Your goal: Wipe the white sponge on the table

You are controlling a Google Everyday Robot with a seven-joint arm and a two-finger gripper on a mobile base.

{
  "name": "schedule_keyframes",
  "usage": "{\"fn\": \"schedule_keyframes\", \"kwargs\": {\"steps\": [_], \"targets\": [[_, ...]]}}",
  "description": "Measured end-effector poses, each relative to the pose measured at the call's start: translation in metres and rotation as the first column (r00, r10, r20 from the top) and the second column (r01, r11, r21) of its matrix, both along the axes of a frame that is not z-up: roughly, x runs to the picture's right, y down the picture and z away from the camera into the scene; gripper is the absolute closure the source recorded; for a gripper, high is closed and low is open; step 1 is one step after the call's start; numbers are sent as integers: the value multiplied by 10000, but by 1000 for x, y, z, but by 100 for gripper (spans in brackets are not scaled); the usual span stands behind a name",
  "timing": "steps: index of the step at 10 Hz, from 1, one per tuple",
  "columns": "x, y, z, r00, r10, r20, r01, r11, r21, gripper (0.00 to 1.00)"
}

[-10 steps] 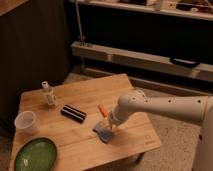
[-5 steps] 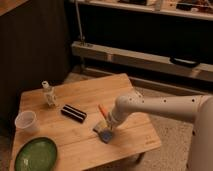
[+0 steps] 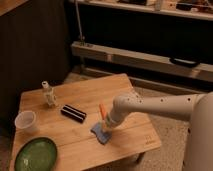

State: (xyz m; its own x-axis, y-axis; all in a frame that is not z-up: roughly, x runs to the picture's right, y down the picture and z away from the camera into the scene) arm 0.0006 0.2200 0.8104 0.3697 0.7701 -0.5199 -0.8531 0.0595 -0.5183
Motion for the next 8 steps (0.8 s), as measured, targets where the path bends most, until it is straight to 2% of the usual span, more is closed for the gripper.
{"fn": "schedule_keyframes", "kwargs": {"steps": [4, 6, 8], "targets": [[-5, 3, -2, 9998, -203, -41, 202, 9997, -101, 78], [-3, 4, -4, 9996, -288, -57, 288, 9996, -76, 64], [-3, 3, -9, 9995, -303, -3, 303, 9995, 46, 42]]}}
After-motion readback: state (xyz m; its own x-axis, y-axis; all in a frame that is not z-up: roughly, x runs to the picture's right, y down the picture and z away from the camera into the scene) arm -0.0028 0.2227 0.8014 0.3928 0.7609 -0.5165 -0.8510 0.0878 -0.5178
